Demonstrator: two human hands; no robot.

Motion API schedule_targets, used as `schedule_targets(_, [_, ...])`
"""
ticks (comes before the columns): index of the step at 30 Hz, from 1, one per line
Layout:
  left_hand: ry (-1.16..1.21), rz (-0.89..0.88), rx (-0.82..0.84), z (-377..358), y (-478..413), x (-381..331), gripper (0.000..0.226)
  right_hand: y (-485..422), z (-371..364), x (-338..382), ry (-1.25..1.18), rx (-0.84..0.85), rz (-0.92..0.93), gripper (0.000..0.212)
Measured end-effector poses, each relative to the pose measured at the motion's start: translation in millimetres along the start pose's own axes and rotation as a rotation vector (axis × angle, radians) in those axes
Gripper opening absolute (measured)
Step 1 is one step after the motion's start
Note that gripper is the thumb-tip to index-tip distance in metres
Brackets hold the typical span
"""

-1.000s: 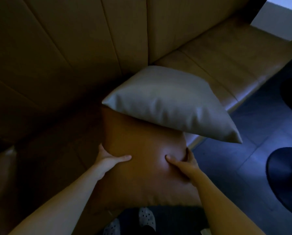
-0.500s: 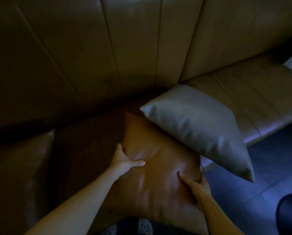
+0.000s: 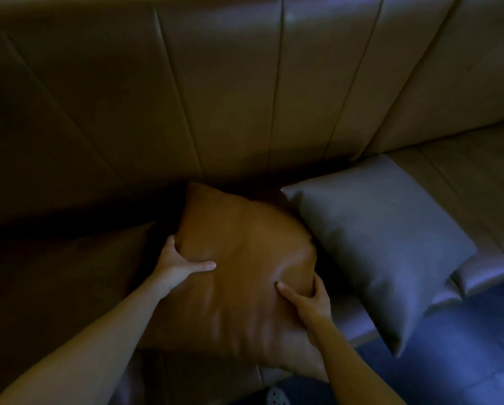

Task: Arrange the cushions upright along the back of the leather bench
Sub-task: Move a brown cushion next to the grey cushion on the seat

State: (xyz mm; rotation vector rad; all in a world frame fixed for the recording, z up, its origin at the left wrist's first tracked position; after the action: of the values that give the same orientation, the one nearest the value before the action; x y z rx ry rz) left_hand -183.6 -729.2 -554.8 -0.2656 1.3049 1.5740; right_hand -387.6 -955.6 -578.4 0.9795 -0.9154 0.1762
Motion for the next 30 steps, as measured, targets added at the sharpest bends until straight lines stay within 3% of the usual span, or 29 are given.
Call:
schedule_targets(10, [0.084,0.116,0.170,24,-48,44,0.124,-11,-46,-3,0.135,0.035,-0.005,0.102])
schedule_targets(17, [-0.025,0.145,0.141,26,-44,35,0.136,-2,-44,11,0.153,-0.043,-0.032,0.099])
schedule_targets(24, [-0.190,-0.037,0.021,0,-13,-26,0.110,16,-10,57,0.204,-0.139,0.071,0.088])
schedule_targets(30, [-0.113,-0.068,0.259,-84,35,-75,0.097,22,61,74,0.118,-0.230,0.045,0.086])
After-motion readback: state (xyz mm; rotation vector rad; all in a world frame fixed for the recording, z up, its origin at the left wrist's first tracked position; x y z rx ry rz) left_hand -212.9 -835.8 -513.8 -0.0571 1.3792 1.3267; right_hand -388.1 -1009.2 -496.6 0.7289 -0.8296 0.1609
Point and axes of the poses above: each hand's wrist, its own y-axis away from the middle knuckle, its own z-axis out of the back of the hand, x = y × z, the point moved 6 cm from there along -y, towards the middle knuckle, and after that the axes turned 7 degrees about y, right-handed, at the moved point
